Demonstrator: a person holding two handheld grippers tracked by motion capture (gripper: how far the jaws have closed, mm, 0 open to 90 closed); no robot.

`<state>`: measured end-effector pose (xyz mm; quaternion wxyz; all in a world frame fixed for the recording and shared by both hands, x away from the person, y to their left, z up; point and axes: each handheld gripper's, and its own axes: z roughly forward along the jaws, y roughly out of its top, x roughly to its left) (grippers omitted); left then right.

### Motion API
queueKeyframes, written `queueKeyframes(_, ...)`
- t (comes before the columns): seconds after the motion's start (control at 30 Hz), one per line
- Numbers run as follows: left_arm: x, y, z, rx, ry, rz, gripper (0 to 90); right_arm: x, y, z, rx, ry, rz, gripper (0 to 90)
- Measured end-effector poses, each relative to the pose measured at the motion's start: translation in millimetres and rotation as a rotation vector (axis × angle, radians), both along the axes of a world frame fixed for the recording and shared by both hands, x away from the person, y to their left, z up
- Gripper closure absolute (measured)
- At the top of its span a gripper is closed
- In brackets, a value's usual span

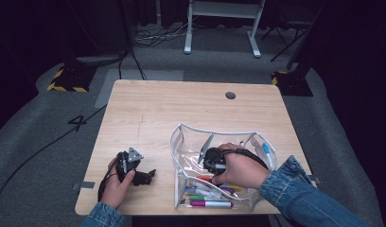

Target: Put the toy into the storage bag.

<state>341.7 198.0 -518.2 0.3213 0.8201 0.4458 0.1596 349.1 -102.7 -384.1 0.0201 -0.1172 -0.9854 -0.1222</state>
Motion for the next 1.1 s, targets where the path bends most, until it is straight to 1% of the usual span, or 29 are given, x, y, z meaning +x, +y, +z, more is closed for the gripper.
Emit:
queueKeyframes(0.03, 0.0, 0.0, 0.0, 0.0, 0.0, 0.0, 0.0, 0.9, -2.1, 6.3, 0.02, -0.022, -0.01, 47.9)
queueKeyframes(0.07, 0.0, 0.0, -0.1, -0.001, 0.001, 0.0, 0.0, 2.5, -5.4, 14.3, 0.044, -0.055, -0.017, 47.2)
queueKeyframes(0.1, 0.0, 0.0, 0.0, 0.0, 0.0, 0.0, 0.0, 2.8, -7.5, 19.6, 0.06, -0.068, -0.034, 46.7)
queueKeyframes(0.13, 0.0, 0.0, 0.0, 0.0, 0.0, 0.0, 0.0, 4.3, -12.0, 28.1, 0.095, -0.094, -0.055, 46.5)
queueKeyframes(0.23, 0.0, 0.0, 0.0, 0.0, 0.0, 0.0, 0.0, 6.3, -23.1, 45.7, 0.156, -0.142, -0.107, 46.5)
queueKeyframes(0.27, 0.0, 0.0, 0.0, 0.0, 0.0, 0.0, 0.0, 7.5, -29.6, 54.2, 0.181, -0.161, -0.132, 47.0)
queueKeyframes(0.3, 0.0, 0.0, 0.0, -0.001, 0.0, 0.0, 0.0, 8.3, -33.8, 59.3, 0.192, -0.171, -0.145, 47.7)
queueKeyframes(0.37, 0.0, 0.0, 0.0, 0.0, 0.0, 0.0, 0.0, 10.9, -47.6, 73.1, 0.226, -0.207, -0.191, 48.4)
queueKeyframes(0.4, 0.0, 0.0, 0.0, 0.0, 0.0, 0.0, 0.0, 12.2, -52.5, 77.0, 0.234, -0.219, -0.204, 48.5)
queueKeyframes(0.43, 0.0, 0.0, 0.0, 0.0, 0.0, 0.0, 0.0, 14.3, -60.7, 82.9, 0.244, -0.236, -0.23, 48.8)
queueKeyframes(0.5, 0.0, 0.0, 0.0, 0.0, 0.0, 0.0, 0.0, 17.9, -72.5, 89.5, 0.271, -0.26, -0.267, 49.0)
queueKeyframes(0.53, 0.0, 0.0, 0.0, 0.0, 0.0, 0.0, 0.0, 20.4, -80.8, 93.0, 0.289, -0.266, -0.298, 49.2)
queueKeyframes(0.57, 0.0, 0.0, 0.0, 0.0, 0.0, 0.0, 0.0, 22.2, -86.0, 94.9, 0.298, -0.275, -0.313, 49.8)
queueKeyframes(0.6, 0.0, 0.0, 0.0, 0.0, 0.0, 0.0, 0.0, 24.8, -94.4, 97.6, 0.314, -0.287, -0.343, 49.9)
queueKeyframes(0.67, 0.0, 0.0, 0.0, 0.0, 0.0, 0.0, 0.0, 29.5, -107.6, 100.4, 0.333, -0.3, -0.388, 50.1)
queueKeyframes(0.7, 0.0, 0.0, 0.0, 0.0, 0.0, 0.0, 0.0, 31.3, -112.7, 101.1, 0.34, -0.306, -0.405, 50.3)
queueKeyframes(0.77, 0.0, 0.0, 0.0, -0.001, 0.0, 0.0, 0.0, 37.1, -127.5, 102.1, 0.353, -0.318, -0.46, 50.8)
queueKeyframes(0.8, 0.0, 0.0, 0.0, 0.0, 0.0, 0.0, 0.0, 39.2, -132.6, 102.2, 0.355, -0.324, -0.474, 51.5)
queueKeyframes(0.9, 0.0, 0.0, 0.0, 0.0, 0.0, 0.0, 0.0, 46.7, -152.4, 101.0, 0.374, -0.344, -0.551, 51.9)
queueKeyframes(0.97, 0.0, 0.0, 0.0, 0.0, 0.0, 0.0, 0.0, 52.2, -167.0, 98.8, 0.386, -0.348, -0.61, 51.9)
queueKeyframes(1.03, 0.0, 0.0, 0.0, 0.0, 0.0, 0.0, 0.0, 56.9, -179.4, 94.2, 0.379, -0.349, -0.666, 51.7)
queueKeyframes(1.07, 0.1, 0.6, 0.2, 0.002, 0.004, -0.008, 0.0, 60.1, -186.6, 89.7, 0.374, -0.348, -0.69, 51.3)
queueKeyframes(1.1, 0.1, 0.7, 0.3, 0.003, 0.005, -0.009, 0.0, 61.7, -190.5, 86.4, 0.373, -0.34, -0.709, 50.9)
